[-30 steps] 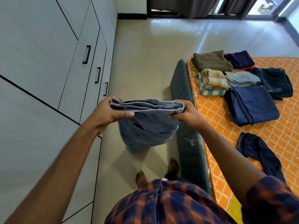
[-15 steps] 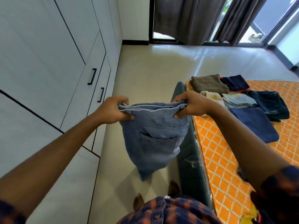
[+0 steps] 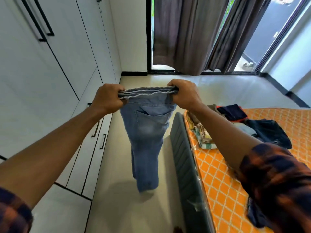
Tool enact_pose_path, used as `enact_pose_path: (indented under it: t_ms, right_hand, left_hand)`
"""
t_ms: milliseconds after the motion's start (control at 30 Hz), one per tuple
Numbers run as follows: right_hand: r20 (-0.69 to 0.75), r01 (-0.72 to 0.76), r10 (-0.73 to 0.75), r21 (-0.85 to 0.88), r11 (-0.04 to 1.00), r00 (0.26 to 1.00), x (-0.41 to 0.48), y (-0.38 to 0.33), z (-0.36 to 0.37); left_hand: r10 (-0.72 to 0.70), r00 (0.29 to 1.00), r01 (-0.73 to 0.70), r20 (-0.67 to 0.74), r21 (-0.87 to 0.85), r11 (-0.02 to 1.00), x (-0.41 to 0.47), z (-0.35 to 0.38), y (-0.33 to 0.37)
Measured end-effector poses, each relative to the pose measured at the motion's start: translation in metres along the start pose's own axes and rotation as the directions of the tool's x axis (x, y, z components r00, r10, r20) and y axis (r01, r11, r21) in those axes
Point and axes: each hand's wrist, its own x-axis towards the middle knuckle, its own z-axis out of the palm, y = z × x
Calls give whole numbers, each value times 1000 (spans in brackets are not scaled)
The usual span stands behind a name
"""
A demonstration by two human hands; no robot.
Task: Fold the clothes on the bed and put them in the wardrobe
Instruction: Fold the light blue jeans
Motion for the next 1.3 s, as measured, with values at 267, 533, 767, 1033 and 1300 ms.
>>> enact_pose_path:
  t_ms: [267,533,767,1033,1300]
  right_hand:
    - [242,-262,135,640,722,961,-65,30,17]
    - [563,-534,85,712,456,822,-134,-3,-20]
    - [557,-496,165,815,-300,814,9,-43,-63]
    - [898,-889,292,399,-227,329,-190,-57,78]
    - [953,-970,295,137,-199,75,-284,-53,110]
  left_hand:
    - [-162,971,226,176,-456,861,-68,13,4]
    - [-66,847,436,528,-618,654,-123,-15,31]
    - [-57,941,323,334,-935,-145,5,-81,39]
    - [-270,400,863,876,-459,-209,-182,68,-16]
    - [-478,387,871,789,-483,-91,-321,96,11]
